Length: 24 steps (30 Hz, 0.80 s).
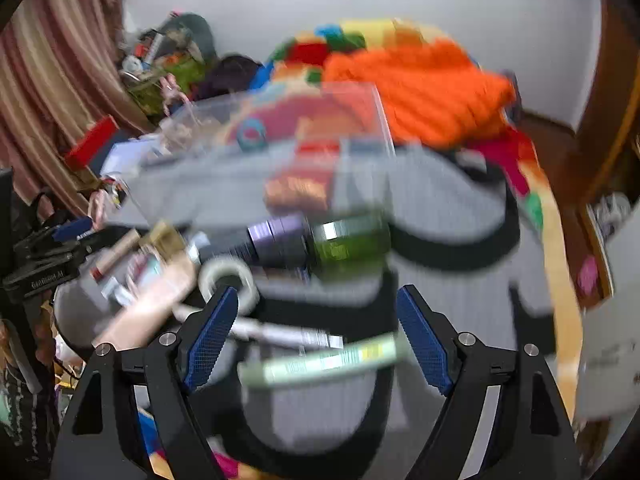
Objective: Organize objects
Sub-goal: 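Grasp the beige cosmetic tube with the left tool while the right tool grasps the mint-green marker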
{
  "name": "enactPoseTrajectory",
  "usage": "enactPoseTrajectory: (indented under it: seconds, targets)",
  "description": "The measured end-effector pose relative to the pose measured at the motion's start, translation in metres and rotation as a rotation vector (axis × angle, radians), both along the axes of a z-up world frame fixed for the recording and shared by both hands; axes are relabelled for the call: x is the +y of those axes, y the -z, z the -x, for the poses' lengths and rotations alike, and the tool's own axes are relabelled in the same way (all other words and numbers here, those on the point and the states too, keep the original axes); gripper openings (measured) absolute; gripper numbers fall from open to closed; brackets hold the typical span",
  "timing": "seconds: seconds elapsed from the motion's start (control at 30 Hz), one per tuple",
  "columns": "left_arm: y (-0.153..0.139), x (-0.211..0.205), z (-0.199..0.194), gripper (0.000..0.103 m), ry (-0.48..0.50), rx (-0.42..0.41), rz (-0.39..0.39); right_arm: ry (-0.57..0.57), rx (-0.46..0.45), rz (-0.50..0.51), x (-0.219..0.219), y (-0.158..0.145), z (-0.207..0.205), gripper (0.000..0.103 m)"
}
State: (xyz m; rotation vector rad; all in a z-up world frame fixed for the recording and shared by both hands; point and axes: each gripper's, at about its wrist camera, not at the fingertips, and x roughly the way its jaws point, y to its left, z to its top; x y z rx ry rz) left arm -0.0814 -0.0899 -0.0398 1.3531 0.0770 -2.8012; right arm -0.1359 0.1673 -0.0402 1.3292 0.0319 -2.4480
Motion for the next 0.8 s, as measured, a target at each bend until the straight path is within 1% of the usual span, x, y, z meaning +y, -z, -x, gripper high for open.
enactPoseTrajectory:
  seconds: [0.1, 0.2, 0.23, 0.27, 0.3, 0.37, 0.4, 0.43, 0.47, 0.5, 0.57, 0.6, 0.63, 0.67, 0.7, 0.77, 0.8]
  targets:
    - [0.016, -0.003, 0.000, 0.076, -0.002, -0.028, 0.013, 0.069, -0.068, 0.022, 0.010, 0.019, -0.009, 0.079]
    - [0.029, -0.003, 0.002, 0.070, -0.008, -0.053, 0.029, 0.124, -0.102, 0.044, 0.017, 0.030, -0.010, 0.079]
    - [0.030, -0.002, 0.002, 0.070, -0.008, -0.046, 0.034, 0.138, -0.116, 0.056, 0.018, 0.033, -0.009, 0.079]
    - [0.029, -0.001, 0.000, 0.066, -0.006, -0.034, 0.042, 0.146, -0.119, 0.059, 0.017, 0.035, -0.009, 0.080]
    - [0.029, 0.000, -0.001, 0.063, 0.000, -0.029, 0.045, 0.148, -0.105, 0.038, 0.015, 0.034, -0.010, 0.080]
    - [0.028, 0.002, -0.002, 0.052, 0.008, -0.022, 0.044, 0.137, -0.095, 0.007, 0.009, 0.035, -0.010, 0.079]
    - [0.027, 0.003, -0.003, 0.049, 0.013, -0.016, 0.045, 0.133, -0.089, -0.011, 0.007, 0.036, -0.011, 0.078]
    - [0.027, 0.004, -0.004, 0.042, 0.015, -0.014, 0.048, 0.127, -0.080, -0.033, 0.005, 0.036, -0.012, 0.074]
    - [0.026, 0.004, -0.005, 0.036, 0.014, -0.010, 0.052, 0.119, -0.070, -0.063, 0.004, 0.036, -0.015, 0.067]
    - [0.026, 0.004, -0.006, 0.033, 0.015, -0.008, 0.053, 0.113, -0.062, -0.078, 0.004, 0.037, -0.016, 0.065]
    - [0.025, 0.003, -0.008, 0.022, 0.010, -0.005, 0.054, 0.101, -0.058, -0.076, 0.008, 0.036, -0.019, 0.057]
    - [0.025, 0.003, -0.009, 0.019, 0.006, -0.004, 0.057, 0.095, -0.056, -0.076, 0.011, 0.035, -0.021, 0.053]
    - [0.025, 0.002, -0.010, 0.015, 0.003, -0.003, 0.060, 0.092, -0.055, -0.075, 0.015, 0.034, -0.021, 0.046]
    - [0.024, 0.001, -0.011, 0.015, -0.002, -0.001, 0.062, 0.089, -0.053, -0.073, 0.017, 0.033, -0.021, 0.039]
    - [0.024, 0.000, -0.012, 0.015, -0.006, 0.001, 0.061, 0.085, -0.054, -0.065, 0.021, 0.032, -0.021, 0.035]
    - [0.023, -0.002, -0.014, 0.015, -0.017, 0.008, 0.065, 0.081, -0.051, -0.056, 0.026, 0.031, -0.022, 0.019]
    - [0.022, -0.003, -0.015, 0.015, -0.025, 0.014, 0.067, 0.084, -0.045, -0.059, 0.028, 0.030, -0.022, 0.016]
